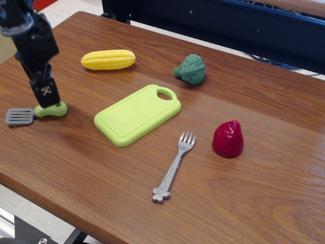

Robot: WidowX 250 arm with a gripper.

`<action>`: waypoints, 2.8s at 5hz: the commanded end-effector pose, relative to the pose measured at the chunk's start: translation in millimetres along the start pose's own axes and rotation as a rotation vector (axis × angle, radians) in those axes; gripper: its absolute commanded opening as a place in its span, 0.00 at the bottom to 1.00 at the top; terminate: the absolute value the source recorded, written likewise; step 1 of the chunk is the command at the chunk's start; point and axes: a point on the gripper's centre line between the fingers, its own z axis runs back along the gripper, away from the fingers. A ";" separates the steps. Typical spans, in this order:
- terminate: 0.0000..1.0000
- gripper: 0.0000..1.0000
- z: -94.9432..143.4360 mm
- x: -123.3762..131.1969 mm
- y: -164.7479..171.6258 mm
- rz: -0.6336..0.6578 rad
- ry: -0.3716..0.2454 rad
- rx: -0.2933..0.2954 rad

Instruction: Put spatula on cutting board

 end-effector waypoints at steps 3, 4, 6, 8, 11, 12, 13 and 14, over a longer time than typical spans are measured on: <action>0.00 1.00 -33.8 5.1 9.1 -0.006 -0.001 0.109; 0.00 0.00 -30.4 8.0 8.8 0.059 -0.022 0.129; 0.00 0.00 1.6 45.4 -6.5 0.304 -0.049 0.142; 0.00 0.00 27.2 115.3 -32.7 0.602 -0.169 0.151; 0.00 0.00 16.5 147.2 -45.8 0.693 -0.238 0.220; 0.00 0.00 17.8 141.9 -40.6 0.669 -0.213 0.235; 0.00 0.00 12.6 137.8 -36.9 0.664 -0.198 0.249; 0.00 0.00 1.9 138.7 -39.3 0.663 -0.186 0.283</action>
